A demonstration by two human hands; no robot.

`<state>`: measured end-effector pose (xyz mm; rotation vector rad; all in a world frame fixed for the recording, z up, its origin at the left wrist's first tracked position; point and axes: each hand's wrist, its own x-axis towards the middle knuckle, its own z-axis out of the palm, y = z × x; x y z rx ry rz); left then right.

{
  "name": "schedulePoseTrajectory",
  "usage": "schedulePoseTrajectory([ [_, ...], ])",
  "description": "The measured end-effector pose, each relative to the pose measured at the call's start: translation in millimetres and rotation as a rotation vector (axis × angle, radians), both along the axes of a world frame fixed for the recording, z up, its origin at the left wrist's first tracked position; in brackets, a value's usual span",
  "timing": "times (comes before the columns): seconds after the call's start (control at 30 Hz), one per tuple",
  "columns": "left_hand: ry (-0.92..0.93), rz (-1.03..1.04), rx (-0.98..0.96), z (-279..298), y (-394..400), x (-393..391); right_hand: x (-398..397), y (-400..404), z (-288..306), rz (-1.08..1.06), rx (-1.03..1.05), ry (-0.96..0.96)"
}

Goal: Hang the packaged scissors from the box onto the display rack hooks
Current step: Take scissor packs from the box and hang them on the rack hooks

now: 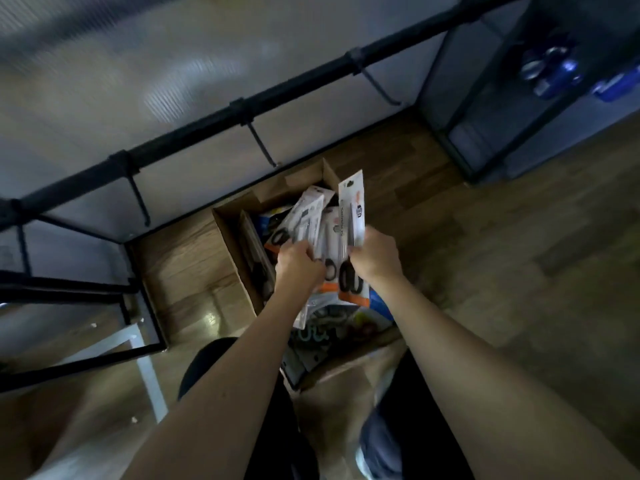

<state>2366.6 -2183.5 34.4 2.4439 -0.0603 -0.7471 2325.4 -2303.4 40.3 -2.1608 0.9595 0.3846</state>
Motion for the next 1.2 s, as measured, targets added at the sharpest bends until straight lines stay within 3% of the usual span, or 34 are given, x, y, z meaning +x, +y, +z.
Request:
schedulePoseTrajectory([
  [0.27,-0.074,-0.031,-0.095,206.9,-10.3,-36.0,-49.8,1.3,212.8,-0.026,-0.099,-0.055],
  [0.43,-0.203,0.057,-0.284,334.9,-15.2,-60.3,-62.3,8.2,344.3,-0.037,-0.140,-0.222],
  [0.63,-0.210,0.172,-0.413,468.9,-5.1,-68.1,-65.4,18.2,474.0,-0.064,-0.178,-0.431],
  [0.97,-0.310,0.112,-0.752,575.0,38.4,-72.4,-79.0,42.8,578.7,-0.058,-0.161,-0.680],
  [1.2,-0.335,0.044,-0.820,608.0,62.7,-64.8,-73.5,70.0,617.4,-0.010,-0.206,-0.783],
])
